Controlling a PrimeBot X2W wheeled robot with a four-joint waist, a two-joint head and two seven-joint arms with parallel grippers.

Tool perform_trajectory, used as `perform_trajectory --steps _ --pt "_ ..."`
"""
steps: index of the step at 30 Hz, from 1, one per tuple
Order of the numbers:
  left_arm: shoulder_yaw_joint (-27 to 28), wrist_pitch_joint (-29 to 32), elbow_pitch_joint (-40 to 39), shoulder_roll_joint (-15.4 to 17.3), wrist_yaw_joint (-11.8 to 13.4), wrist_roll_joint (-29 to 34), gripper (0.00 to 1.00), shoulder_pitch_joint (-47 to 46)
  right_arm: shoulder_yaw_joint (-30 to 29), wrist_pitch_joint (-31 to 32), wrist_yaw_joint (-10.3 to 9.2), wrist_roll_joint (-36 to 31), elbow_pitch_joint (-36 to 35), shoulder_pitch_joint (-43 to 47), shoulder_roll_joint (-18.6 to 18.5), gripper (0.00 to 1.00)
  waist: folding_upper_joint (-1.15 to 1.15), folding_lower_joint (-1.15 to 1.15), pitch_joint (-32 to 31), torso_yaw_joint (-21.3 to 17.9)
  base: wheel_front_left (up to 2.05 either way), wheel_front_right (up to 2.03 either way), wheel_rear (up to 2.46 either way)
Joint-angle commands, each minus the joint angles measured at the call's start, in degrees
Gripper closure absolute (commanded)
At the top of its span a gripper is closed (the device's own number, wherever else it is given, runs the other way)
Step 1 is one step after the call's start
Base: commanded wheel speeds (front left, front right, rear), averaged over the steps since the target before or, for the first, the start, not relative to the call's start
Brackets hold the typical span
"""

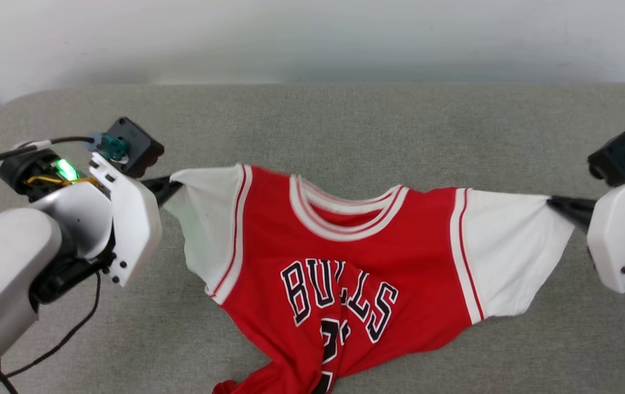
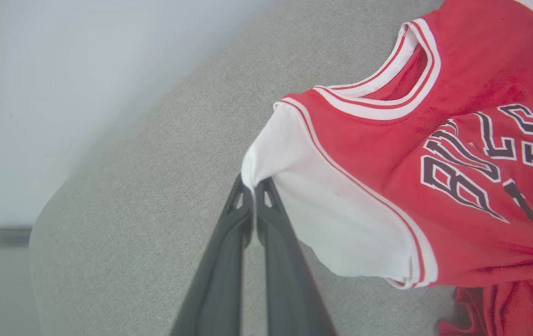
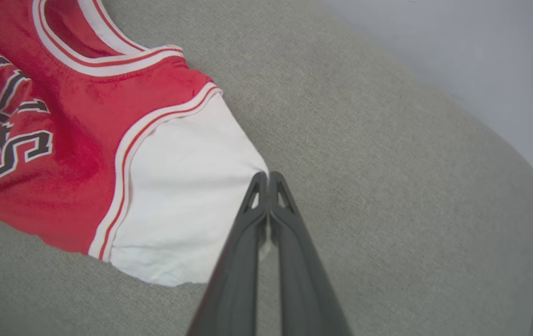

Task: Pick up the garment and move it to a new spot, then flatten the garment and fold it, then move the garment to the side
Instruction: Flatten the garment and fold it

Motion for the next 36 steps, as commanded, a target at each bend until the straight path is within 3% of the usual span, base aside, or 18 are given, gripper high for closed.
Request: perform_trajectory --steps 1,7,13,22,36 --pt "0.3 -0.4 -0.3 0.3 0.0 0.5 1.0 -0.7 -0.5 -0.5 -0.04 -0.3 -0.4 -1.1 -0.5 1.0 0.0 0.0 -0.9 -0.3 0.0 0.0 0.0" --pt "3.0 -2.5 -2.3 1.0 0.5 1.7 1.0 -4.6 -4.6 -2.7 -0.04 -2.0 -3.6 -3.7 -3.3 1.0 0.0 0.0 -1.8 -0.9 0.0 0.0 0.0" --pt "5.5 -4.3 -0.2 -2.3 0.2 4.5 1.0 -12.2 -9.5 -3.0 -0.05 -5.0 -4.0 -10.8 -3.4 1.0 0.0 0.0 0.4 -1.1 0.0 0.0 0.0" --pt "8.4 -8.0 10.3 -9.3 -0.9 10.2 1.0 -28.7 -13.5 -2.9 -0.04 -12.8 2.5 -29.9 2.5 1.0 0.0 0.0 8.1 -1.6 0.0 0.0 0.0" --pt "11.7 -16.5 26.4 -15.9 -2.3 15.1 1.0 -53.3 -13.1 -9.3 -0.05 -24.2 20.1 -60.1 11.1 1.0 0.0 0.0 18.9 -1.5 0.0 0.0 0.0"
